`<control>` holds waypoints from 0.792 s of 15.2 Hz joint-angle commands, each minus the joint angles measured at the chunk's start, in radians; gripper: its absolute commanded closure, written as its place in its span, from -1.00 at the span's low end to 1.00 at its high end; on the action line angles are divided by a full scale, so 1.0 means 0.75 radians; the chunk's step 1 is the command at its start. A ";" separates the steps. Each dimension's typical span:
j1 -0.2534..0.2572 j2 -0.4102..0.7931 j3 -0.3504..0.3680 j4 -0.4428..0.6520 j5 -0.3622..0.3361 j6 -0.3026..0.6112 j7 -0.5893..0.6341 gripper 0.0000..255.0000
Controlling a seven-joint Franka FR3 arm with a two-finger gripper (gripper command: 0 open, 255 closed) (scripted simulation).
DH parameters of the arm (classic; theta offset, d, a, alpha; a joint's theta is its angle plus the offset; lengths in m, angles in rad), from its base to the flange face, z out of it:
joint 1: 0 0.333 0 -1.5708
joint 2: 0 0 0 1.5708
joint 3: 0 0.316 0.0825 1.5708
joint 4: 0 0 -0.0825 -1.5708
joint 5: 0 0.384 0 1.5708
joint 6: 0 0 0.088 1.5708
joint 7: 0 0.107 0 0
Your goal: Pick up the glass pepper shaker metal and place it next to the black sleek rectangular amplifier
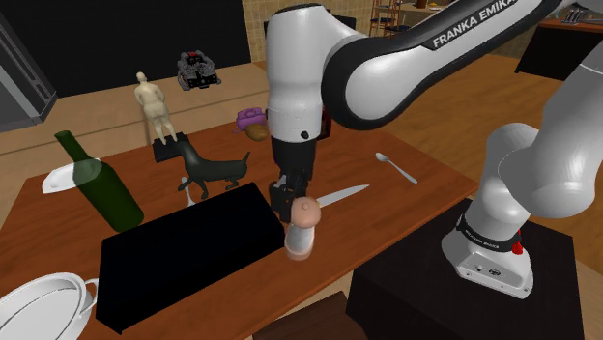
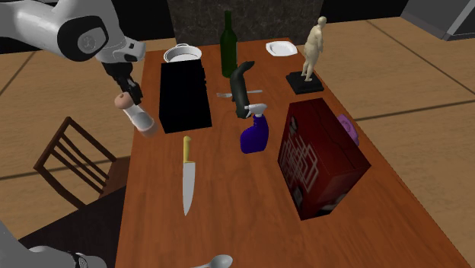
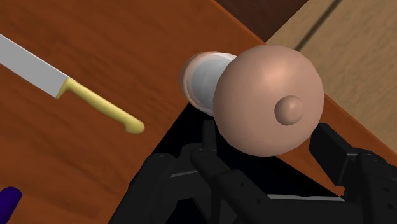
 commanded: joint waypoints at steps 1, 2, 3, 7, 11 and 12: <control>0.001 0.014 0.003 -0.022 0.000 0.037 -0.002 1.00; 0.001 0.021 0.004 -0.034 0.000 0.056 -0.004 1.00; 0.002 0.029 0.006 -0.045 0.000 0.074 -0.005 1.00; 0.003 0.061 0.011 -0.087 0.000 0.148 -0.010 1.00; 0.004 0.067 0.012 -0.094 0.000 0.161 -0.010 1.00; 0.004 0.067 0.012 -0.094 0.000 0.161 -0.010 1.00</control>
